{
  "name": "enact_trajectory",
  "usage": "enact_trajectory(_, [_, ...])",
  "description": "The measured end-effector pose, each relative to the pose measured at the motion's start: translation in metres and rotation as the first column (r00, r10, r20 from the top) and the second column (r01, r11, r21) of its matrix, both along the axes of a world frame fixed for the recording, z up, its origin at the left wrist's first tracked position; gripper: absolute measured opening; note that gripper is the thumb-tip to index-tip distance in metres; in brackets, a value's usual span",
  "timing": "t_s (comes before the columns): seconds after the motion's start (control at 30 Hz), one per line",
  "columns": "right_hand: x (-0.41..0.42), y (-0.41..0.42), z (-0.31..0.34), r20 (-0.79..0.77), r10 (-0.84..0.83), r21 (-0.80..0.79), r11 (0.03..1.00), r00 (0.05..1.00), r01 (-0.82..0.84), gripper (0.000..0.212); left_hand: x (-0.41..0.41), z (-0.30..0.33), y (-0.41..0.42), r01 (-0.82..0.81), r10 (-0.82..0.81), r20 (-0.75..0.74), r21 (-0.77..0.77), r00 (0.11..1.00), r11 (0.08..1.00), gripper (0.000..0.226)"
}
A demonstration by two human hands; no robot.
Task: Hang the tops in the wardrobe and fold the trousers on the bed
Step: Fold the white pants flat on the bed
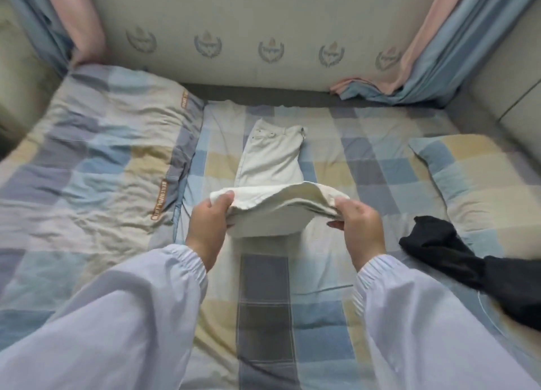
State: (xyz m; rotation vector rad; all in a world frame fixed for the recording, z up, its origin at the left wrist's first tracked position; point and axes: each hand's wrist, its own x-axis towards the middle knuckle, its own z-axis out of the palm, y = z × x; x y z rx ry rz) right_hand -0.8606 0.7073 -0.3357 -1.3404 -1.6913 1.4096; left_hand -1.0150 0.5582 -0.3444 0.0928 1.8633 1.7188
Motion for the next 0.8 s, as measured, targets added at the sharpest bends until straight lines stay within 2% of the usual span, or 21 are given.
enact_trajectory(0.03, [0.01,-0.009,-0.024,0.143,0.012,0.027,1.0,0.99,-0.016,0.036,0.003,-0.006,-0.008,0.035,-0.049,-0.114,-0.122,0.992,0.992,0.025])
enact_trajectory(0.07, [0.024,-0.025,-0.058,0.329,0.059,-0.065,0.997,0.942,-0.04,0.033,0.011,-0.03,-0.022,0.095,-0.141,-0.117,-0.333,0.983,0.938,0.03])
enact_trajectory(0.1, [0.039,-0.047,-0.089,0.507,0.172,-0.243,0.969,0.845,-0.051,0.027,0.025,-0.059,-0.041,0.196,-0.236,-0.006,-0.537,0.972,0.821,0.03])
enact_trajectory(0.13, [0.054,-0.068,-0.12,0.618,0.3,-0.406,0.913,0.726,-0.032,0.031,0.043,-0.091,-0.063,0.329,-0.31,0.154,-0.671,0.938,0.664,0.028])
enact_trajectory(0.17, [0.071,-0.084,-0.143,0.664,0.406,-0.506,0.862,0.628,-0.023,0.044,0.06,-0.118,-0.083,0.438,-0.34,0.289,-0.719,0.895,0.54,0.034])
enact_trajectory(0.2, [0.084,-0.092,-0.159,0.713,0.431,-0.518,0.856,0.553,0.001,0.052,0.073,-0.139,-0.096,0.471,-0.327,0.345,-0.731,0.879,0.494,0.043])
enact_trajectory(0.27, [0.096,-0.101,-0.164,0.77,0.431,-0.501,0.865,0.47,0.029,0.055,0.09,-0.152,-0.108,0.474,-0.275,0.386,-0.72,0.881,0.507,0.055])
enact_trajectory(0.33, [0.097,-0.099,-0.165,0.73,0.474,-0.566,0.823,0.493,0.046,0.049,0.09,-0.157,-0.109,0.472,-0.187,0.45,-0.685,0.873,0.555,0.068])
enact_trajectory(0.37, [0.097,-0.098,-0.164,0.705,0.451,-0.574,0.816,0.548,0.067,0.043,0.09,-0.157,-0.11,0.459,-0.149,0.47,-0.662,0.87,0.592,0.073])
enact_trajectory(0.47, [0.083,-0.084,-0.145,0.622,0.366,-0.553,0.831,0.692,0.058,0.026,0.084,-0.146,-0.104,0.374,-0.076,0.467,-0.591,0.881,0.714,0.053])
enact_trajectory(0.53, [0.061,-0.063,-0.119,0.537,0.309,-0.521,0.853,0.785,0.021,0.025,0.073,-0.123,-0.087,0.33,-0.086,0.436,-0.523,0.896,0.786,0.041])
enact_trajectory(0.57, [0.049,-0.052,-0.102,0.485,0.285,-0.466,0.884,0.826,-0.032,0.026,0.065,-0.107,-0.078,0.304,-0.109,0.383,-0.495,0.917,0.814,0.035])
enact_trajectory(0.63, [0.033,-0.041,-0.056,0.355,0.2,-0.279,0.955,0.913,-0.1,0.03,0.052,-0.075,-0.068,0.189,-0.135,0.156,-0.423,0.979,0.886,0.031])
enact_trajectory(0.7, [0.04,-0.053,-0.03,0.121,0.051,-0.045,0.998,0.991,-0.046,0.039,0.053,-0.054,-0.075,0.031,-0.051,-0.079,-0.243,0.996,0.97,0.026])
enact_trajectory(0.73, [0.052,-0.068,-0.028,0.082,0.008,0.037,0.999,0.997,-0.011,0.042,0.06,-0.051,-0.085,-0.016,-0.011,-0.149,-0.181,0.989,0.983,0.025])
enact_trajectory(0.77, [0.067,-0.087,-0.043,0.141,0.002,0.062,0.998,0.99,-0.011,0.044,0.071,-0.061,-0.098,-0.031,-0.004,-0.17,-0.208,0.985,0.978,0.025])
enact_trajectory(0.8, [0.085,-0.106,-0.072,0.265,0.034,-0.001,0.999,0.964,-0.035,0.044,0.083,-0.084,-0.112,-0.018,-0.03,-0.145,-0.316,0.989,0.949,0.028])
